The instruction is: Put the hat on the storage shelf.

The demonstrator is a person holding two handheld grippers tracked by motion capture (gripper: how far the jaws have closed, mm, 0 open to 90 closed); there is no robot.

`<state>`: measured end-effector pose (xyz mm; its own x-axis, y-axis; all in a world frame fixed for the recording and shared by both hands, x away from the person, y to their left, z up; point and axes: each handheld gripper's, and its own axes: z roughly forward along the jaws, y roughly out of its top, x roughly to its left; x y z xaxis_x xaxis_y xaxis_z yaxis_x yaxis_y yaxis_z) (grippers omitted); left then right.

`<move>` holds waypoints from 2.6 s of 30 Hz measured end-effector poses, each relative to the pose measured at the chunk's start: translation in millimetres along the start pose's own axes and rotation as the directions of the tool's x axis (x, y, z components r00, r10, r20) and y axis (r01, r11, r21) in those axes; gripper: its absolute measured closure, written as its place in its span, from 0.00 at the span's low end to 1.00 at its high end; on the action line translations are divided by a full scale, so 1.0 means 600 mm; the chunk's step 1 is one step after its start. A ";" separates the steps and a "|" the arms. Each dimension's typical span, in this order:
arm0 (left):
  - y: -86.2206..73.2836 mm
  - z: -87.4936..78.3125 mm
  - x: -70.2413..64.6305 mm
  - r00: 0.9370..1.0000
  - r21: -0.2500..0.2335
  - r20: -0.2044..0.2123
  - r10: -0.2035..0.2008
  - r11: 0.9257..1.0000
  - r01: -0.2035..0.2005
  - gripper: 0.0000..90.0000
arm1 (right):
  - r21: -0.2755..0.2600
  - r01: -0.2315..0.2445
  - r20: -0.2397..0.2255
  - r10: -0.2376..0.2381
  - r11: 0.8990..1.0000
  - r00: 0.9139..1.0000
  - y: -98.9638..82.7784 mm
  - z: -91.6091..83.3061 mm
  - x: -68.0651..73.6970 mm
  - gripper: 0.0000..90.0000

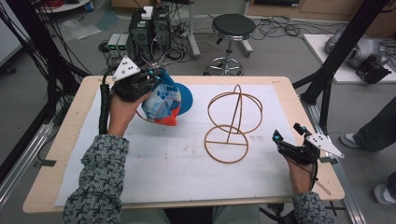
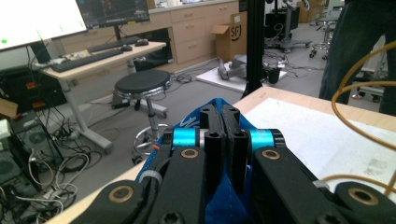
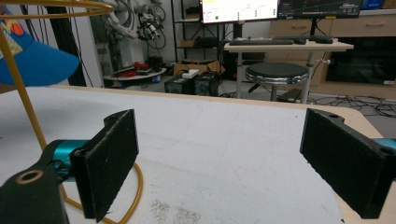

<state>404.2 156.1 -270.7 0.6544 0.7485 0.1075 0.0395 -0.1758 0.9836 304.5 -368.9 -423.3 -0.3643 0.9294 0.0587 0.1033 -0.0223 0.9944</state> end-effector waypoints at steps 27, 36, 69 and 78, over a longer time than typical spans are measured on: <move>0.161 0.031 -0.010 0.998 -0.090 0.010 0.068 0.994 -0.067 0.98 | 0.000 -0.010 -0.002 0.010 1.000 1.000 -0.001 0.000 -0.002 0.12; 0.204 0.044 -0.025 0.996 -0.110 0.019 0.091 0.990 -0.089 0.98 | -0.003 -0.009 -0.001 0.009 1.000 1.000 -0.001 -0.001 -0.003 0.12; 0.287 0.120 -0.121 0.976 -0.155 0.146 0.160 0.978 -0.137 0.98 | -0.015 -0.014 0.003 0.014 1.000 1.000 -0.002 -0.014 -0.008 0.12; 0.285 0.122 -0.131 0.971 -0.148 0.177 0.158 0.980 -0.132 0.98 | -0.007 -0.013 0.002 0.013 1.000 1.000 -0.002 -0.012 -0.007 0.12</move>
<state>414.9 20.7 -121.6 0.7757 0.5860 0.2343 -0.1598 -0.1768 0.9712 299.1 -375.8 -424.3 -0.3612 0.9298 0.0711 0.1013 -0.0366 0.9942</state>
